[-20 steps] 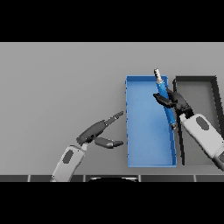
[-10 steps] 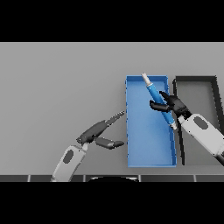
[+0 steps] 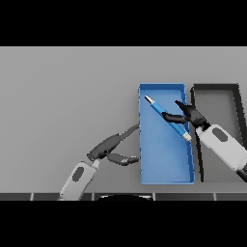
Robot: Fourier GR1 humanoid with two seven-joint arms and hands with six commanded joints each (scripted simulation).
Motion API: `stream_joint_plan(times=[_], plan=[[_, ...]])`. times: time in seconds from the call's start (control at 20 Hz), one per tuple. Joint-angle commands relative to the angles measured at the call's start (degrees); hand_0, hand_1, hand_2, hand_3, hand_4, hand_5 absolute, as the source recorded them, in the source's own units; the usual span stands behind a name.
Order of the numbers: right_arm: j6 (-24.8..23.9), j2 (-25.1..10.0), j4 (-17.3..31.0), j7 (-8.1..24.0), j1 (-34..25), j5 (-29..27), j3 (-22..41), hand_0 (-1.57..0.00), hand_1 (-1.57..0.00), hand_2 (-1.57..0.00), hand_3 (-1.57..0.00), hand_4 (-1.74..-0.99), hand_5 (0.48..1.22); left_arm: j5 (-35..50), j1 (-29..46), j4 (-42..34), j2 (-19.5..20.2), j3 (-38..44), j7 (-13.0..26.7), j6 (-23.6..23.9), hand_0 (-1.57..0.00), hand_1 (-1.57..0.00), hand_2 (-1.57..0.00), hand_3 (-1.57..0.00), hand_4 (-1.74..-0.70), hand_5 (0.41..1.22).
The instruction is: Pick up the blue pipe and place it into the blue bin.
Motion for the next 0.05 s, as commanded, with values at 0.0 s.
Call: stream_joint_plan(times=[0.0], plan=[[-0.1, -0.6, -0.5, 0.4, 0.2, -0.6, -0.4, -0.01, -0.01, -0.01, 0.00, -1.022, 0.643, -0.2, 0.4, 0.2, 0.2, -0.1, -0.3, 0.0, 0.00, 0.00, 0.00, 0.00, -0.88, 0.431]])
